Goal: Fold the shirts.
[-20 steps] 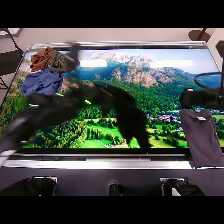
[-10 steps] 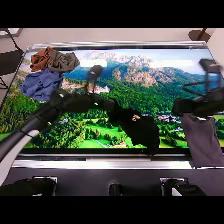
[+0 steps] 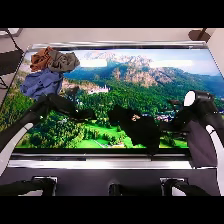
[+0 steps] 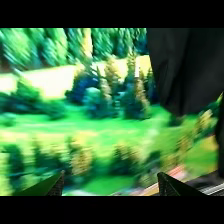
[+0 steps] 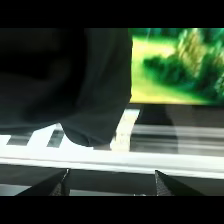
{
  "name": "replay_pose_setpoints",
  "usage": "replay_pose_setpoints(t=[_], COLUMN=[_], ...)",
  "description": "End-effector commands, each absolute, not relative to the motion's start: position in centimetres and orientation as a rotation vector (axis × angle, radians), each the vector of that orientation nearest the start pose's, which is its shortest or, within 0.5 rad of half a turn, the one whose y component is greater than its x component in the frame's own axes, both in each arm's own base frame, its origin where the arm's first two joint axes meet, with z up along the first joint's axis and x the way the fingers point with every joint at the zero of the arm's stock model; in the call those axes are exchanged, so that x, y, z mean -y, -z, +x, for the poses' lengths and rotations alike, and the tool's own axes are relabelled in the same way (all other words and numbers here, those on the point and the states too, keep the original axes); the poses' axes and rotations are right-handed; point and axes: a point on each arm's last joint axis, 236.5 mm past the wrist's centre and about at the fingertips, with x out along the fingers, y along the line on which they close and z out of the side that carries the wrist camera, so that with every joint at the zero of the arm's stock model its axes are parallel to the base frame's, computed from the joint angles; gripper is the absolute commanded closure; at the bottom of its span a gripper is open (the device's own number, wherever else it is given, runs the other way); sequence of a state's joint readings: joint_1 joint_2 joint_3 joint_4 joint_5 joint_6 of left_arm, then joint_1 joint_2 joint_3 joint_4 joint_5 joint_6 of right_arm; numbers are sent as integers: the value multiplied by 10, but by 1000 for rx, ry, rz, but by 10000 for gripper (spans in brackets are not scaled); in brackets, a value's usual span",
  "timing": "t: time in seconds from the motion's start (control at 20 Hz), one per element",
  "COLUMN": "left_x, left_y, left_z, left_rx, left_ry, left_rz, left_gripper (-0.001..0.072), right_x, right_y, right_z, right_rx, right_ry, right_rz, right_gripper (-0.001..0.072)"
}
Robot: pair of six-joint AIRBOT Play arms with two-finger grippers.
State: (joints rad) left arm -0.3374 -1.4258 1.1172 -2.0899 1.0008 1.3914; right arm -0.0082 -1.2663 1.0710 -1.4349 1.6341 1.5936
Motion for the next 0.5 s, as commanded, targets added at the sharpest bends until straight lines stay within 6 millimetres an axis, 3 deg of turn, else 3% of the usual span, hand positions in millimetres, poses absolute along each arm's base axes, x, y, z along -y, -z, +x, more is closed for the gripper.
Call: replay_pose_setpoints(t=[0.0, 0.2, 0.3, 0.45], left_x=[260, 298, 312, 320], left_y=[59, 80, 81, 77], left_z=[366, 376, 381, 394], left_rx=[-1387, -1336, -1295, -1225], left_ry=[253, 180, 171, 121], left_rz=[-761, -868, -893, -987], left_gripper=[-7, -2, 97, 124], right_x=[-31, -31, -31, -31], right_y=[22, 13, 10, 10], right_z=[232, 237, 238, 241], right_rx=[-1873, -1813, -1796, -1778], right_ry=[-78, -58, -42, -34], right_rz=[159, 174, 185, 192], right_gripper=[105, 105, 105, 105])
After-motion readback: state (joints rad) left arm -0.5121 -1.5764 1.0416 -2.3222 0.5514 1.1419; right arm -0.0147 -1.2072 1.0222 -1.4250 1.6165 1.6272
